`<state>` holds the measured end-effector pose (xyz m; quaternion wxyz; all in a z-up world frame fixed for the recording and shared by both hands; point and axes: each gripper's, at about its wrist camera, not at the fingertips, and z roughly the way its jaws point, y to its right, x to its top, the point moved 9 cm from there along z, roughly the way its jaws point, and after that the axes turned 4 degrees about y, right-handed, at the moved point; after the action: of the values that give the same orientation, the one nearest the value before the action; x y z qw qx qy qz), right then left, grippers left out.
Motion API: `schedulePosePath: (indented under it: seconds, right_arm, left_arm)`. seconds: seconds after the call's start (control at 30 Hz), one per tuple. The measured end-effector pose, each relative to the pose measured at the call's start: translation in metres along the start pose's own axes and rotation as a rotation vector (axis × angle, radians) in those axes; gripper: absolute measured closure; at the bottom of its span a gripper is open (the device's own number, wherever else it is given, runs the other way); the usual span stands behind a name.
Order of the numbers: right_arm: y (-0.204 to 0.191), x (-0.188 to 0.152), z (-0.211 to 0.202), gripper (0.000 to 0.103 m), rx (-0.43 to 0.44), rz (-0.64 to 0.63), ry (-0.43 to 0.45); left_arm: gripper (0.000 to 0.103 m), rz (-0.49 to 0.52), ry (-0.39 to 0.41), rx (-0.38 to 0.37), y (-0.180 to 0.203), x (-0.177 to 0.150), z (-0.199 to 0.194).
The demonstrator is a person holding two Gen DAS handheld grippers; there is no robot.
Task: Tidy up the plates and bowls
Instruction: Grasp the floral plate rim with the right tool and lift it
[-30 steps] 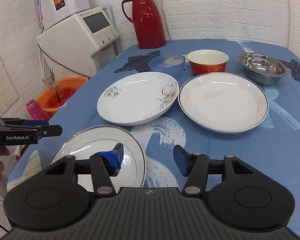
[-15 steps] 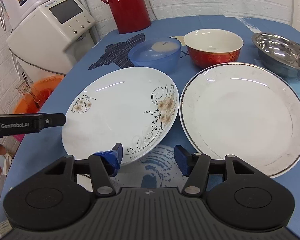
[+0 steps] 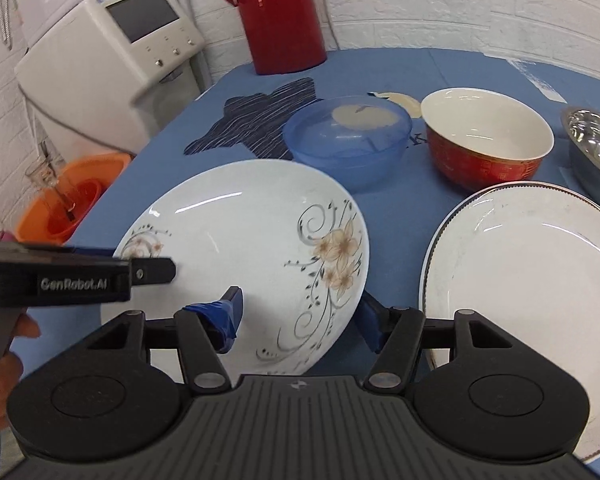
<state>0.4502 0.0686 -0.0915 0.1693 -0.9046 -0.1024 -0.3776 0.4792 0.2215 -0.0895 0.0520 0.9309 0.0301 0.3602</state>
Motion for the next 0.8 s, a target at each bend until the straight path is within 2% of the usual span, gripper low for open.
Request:
schedulePosePath:
  seconds: [0.17, 0.23, 0.4, 0.47, 0.5, 0.53, 0.57, 0.6, 0.7, 0.8]
  right_arm:
    - [-0.007, 0.006, 0.013, 0.052, -0.047, -0.104, 0.003]
    - [-0.006, 0.004, 0.011, 0.049, -0.024, -0.126, 0.019]
    - [-0.007, 0.004, 0.011, 0.047, -0.009, -0.149, 0.016]
    - [-0.006, 0.004, 0.011, 0.052, 0.000, -0.150, 0.024]
    - [-0.004, 0.004, 0.009, 0.057, 0.005, -0.149, 0.031]
    - [-0.001, 0.004, 0.008, 0.061, 0.013, -0.151, 0.038]
    - [0.001, 0.004, 0.006, 0.067, 0.019, -0.148, 0.042]
    - [0.003, 0.004, 0.005, 0.072, 0.024, -0.146, 0.040]
    - [0.002, 0.003, 0.004, 0.074, 0.035, -0.138, 0.037]
    - [-0.003, 0.000, 0.002, 0.074, 0.043, -0.128, 0.038]
  left_arm:
    - [0.041, -0.023, -0.013, 0.005, 0.000, 0.003, 0.007]
    - [0.038, 0.002, -0.017, 0.021, 0.002, 0.002, 0.007]
    - [0.038, -0.008, -0.002, 0.007, 0.003, 0.001, 0.007]
    - [0.038, -0.006, 0.005, 0.011, 0.003, 0.001, 0.007]
    - [0.042, -0.006, 0.008, 0.015, 0.003, 0.001, 0.007]
    - [0.062, -0.013, 0.010, 0.006, 0.003, 0.001, 0.005]
    - [0.070, -0.034, 0.006, -0.013, 0.004, 0.002, 0.003]
    - [0.075, -0.052, 0.001, 0.001, 0.001, 0.003, 0.003]
    - [0.080, -0.092, -0.005, -0.009, -0.004, 0.003, 0.002]
    - [0.081, -0.088, -0.011, 0.006, -0.005, -0.001, -0.003]
